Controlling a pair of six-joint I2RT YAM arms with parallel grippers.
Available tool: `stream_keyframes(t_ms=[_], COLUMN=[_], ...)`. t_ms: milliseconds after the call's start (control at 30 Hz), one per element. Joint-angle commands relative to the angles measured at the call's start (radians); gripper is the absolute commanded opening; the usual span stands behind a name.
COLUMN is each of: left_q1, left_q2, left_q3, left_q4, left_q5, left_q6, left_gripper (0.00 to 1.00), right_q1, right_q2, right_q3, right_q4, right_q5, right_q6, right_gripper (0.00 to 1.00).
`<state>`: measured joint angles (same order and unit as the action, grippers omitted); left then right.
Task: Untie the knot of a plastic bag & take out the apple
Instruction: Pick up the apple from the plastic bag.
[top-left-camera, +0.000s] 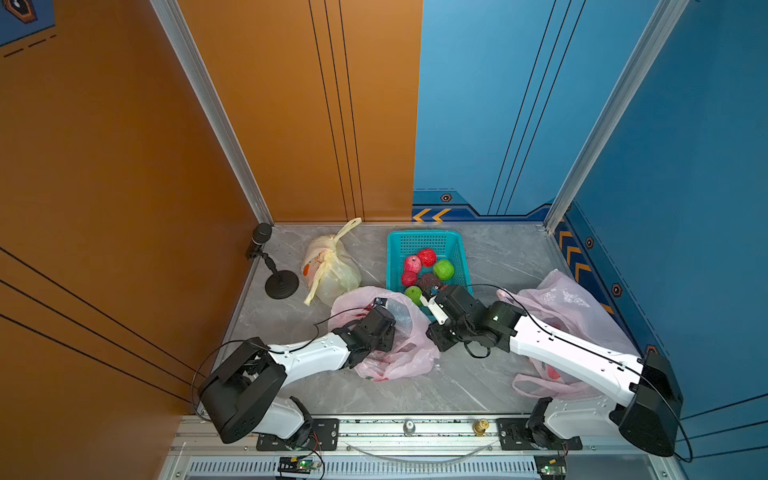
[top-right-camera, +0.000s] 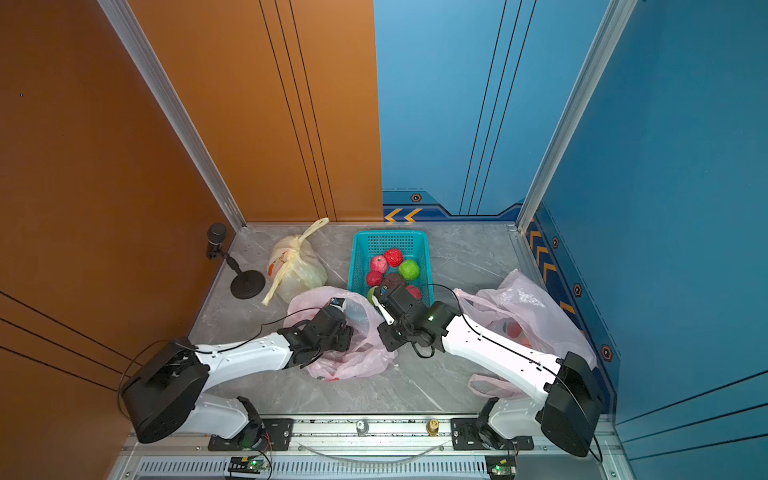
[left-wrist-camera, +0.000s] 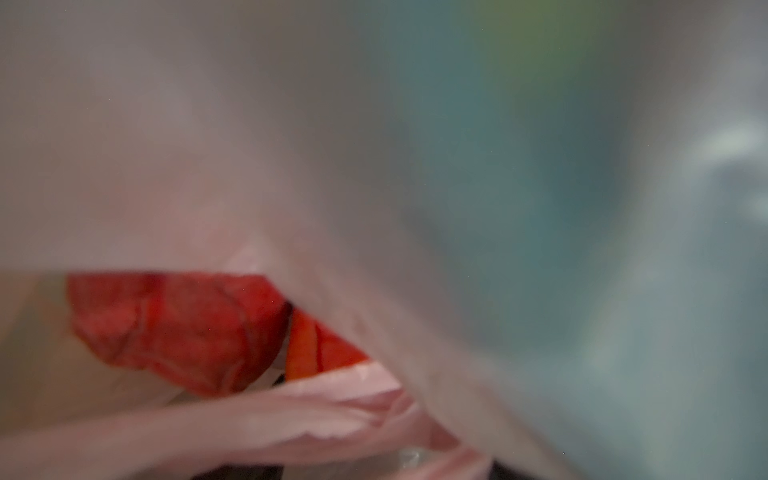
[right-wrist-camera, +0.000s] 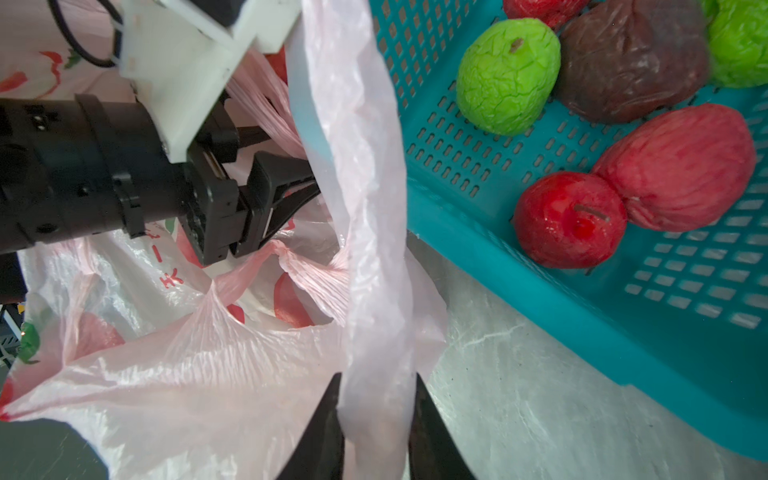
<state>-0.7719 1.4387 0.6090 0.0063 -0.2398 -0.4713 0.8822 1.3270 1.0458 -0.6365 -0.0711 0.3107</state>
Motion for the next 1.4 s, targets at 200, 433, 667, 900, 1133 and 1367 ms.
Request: stream_keyframes(t_ms=[200, 433, 667, 900, 1133, 1367], left_q1=[0.002, 0.011, 0.079, 0.209, 0.285, 0.328], left_q2=[-0.086, -0.329, -0.535, -0.588, -0.583, -0.586], left_q3=[-0.008, 0.042, 0.051, 0.024, 0.005, 0.006], left_q4=[-0.083, -0.322, -0.399, -0.358, -0.153, 0.034], left_q5=[0.064, 0.136, 0.285, 0.586, 0.775, 0.875], left_q6=[0.034, 0.061, 0.012, -0.054, -0.153, -0.259], left_gripper=[0.36, 0.33, 0.35, 0.38, 0.38, 0.39], right_q1=[-0.024, -0.024, 0.008, 0.037, 0.043, 0.001], right_q2=[-0.036, -0.032, -0.014, -0.005, 0.002, -0.048], right_q3=[-0.029, -0.035, -0.035, -0.019, -0.003, -0.03], right_q4=[-0.002, 0.018, 0.026, 0.043, 0.051, 0.108], right_q5=[0.05, 0.085, 0.196, 0.244, 0.213, 0.124], right_q6=[-0.021, -0.021, -0.033, -0.043, -0.055, -0.043], right_gripper=[0.27, 0.25, 0.25, 0.25, 0.25, 0.26])
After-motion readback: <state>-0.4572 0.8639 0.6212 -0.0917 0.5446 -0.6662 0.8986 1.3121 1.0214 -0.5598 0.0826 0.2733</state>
